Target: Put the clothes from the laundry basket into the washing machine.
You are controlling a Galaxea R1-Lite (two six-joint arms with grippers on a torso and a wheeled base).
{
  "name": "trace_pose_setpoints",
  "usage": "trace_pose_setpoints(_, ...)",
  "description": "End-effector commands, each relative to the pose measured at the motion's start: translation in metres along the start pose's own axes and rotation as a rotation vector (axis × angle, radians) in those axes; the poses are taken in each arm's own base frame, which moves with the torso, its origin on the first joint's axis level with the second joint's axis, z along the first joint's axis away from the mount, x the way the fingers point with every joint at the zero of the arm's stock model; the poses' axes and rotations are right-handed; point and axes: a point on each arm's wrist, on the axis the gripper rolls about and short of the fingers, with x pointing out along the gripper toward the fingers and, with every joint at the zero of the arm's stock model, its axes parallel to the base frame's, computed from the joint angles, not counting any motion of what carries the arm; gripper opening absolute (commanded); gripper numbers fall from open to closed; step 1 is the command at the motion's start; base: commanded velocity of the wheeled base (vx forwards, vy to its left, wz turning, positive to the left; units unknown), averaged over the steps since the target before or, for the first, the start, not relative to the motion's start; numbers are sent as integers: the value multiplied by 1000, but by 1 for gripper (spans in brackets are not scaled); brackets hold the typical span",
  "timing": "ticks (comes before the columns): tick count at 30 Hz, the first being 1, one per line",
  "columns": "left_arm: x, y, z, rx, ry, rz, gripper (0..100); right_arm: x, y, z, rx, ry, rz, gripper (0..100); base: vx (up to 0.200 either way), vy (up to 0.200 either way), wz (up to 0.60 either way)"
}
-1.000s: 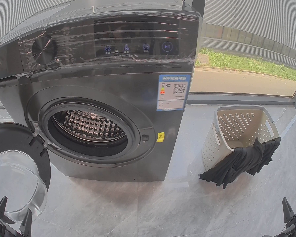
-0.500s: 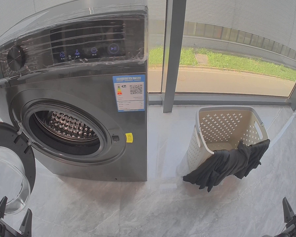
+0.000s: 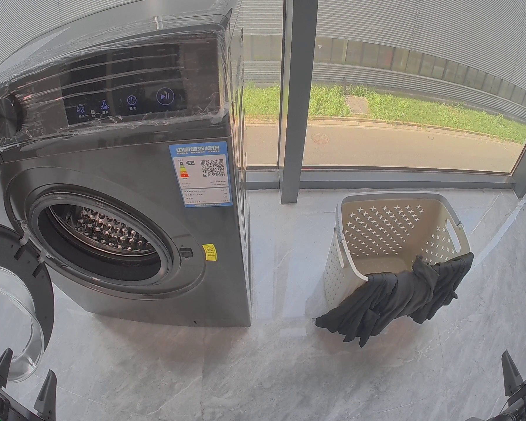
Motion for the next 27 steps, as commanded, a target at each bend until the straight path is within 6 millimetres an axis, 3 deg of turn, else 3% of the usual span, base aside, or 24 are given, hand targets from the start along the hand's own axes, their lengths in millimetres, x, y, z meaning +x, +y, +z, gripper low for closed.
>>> trace_pose_setpoints(1,0,0,-5,0,-1,2,100,0,0,-5,0,2,0,100,0,0,0)
trace_pose_setpoints(20,0,0,-5,0,-1,2,100,0,0,-5,0,2,0,100,0,-189,0)
trace_pose_setpoints(27,0,0,-5,0,-1,2,100,0,0,-5,0,1,0,100,0,0,0)
